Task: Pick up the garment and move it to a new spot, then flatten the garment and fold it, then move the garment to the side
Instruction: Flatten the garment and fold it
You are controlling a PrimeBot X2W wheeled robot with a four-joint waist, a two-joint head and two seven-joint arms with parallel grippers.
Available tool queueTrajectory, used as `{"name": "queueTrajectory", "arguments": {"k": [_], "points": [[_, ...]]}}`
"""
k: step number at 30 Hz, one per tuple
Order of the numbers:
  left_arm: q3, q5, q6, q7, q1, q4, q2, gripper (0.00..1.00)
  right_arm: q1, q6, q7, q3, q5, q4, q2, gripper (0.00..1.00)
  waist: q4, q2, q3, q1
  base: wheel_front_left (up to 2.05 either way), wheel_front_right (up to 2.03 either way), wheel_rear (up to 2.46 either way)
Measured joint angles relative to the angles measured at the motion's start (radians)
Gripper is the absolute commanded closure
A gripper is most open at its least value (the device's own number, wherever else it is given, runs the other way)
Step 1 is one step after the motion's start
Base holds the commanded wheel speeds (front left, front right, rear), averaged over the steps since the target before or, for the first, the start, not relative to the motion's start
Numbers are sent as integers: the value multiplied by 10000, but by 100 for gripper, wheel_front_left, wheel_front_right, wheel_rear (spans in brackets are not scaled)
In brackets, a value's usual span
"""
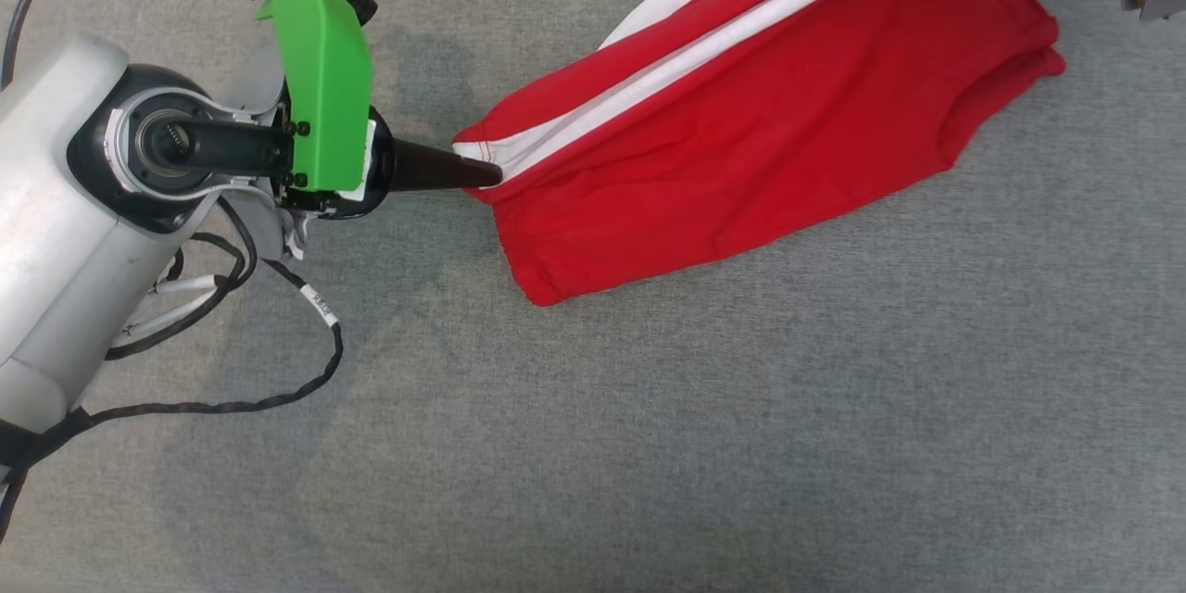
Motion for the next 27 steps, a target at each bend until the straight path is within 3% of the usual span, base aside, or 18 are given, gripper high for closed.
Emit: {"name": "queueTrajectory", "arguments": {"k": [1, 2, 3, 4, 6, 13, 18, 27], "points": [[12, 0, -21, -19, -8, 36, -29, 100, -104, 2, -69, 82, 6, 100, 21, 100, 53, 0, 75, 0, 0, 0, 0], [23, 0, -38, -38, -25, 65, -56, 82, -208, 0, -138, 176, 25, 205, 46, 98, 101, 0, 144, 0, 0, 0, 0], [38, 0, -40, -40, -45, 86, -73, 40, -268, 2, -176, 238, 50, 274, 58, 88, 133, 0, 193, 0, 0, 0, 0], [46, 2, -48, -42, -74, 107, -90, 0, -332, 0, -242, 320, 65, 372, 65, 66, 168, 0, 247, 0, 0, 0, 0], [61, 2, -86, -42, -106, 151, -119, 0, -427, 0, -366, 445, 136, 545, 77, 0, 213, 0, 323, 0, 0, 0, 0], [174, 31, -349, -157, -119, 274, -182, 0, -513, -4, -1532, 761, 606, 805, 226, 0, 199, 0, 119, 0, 0, 0, 0], [297, 274, -763, -660, -64, 138, -6, 0, -80, -4, -2959, 957, 1099, 491, 125, 0, 150, 0, -387, 0, 0, 0, 0], [570, 2640, -1340, -4372, 1069, -224, 508, 0, 1544, -6, -6980, 1108, 1277, 119, -203, 0, 43, 0, -1581, 0, 0, 0, 0]]}}
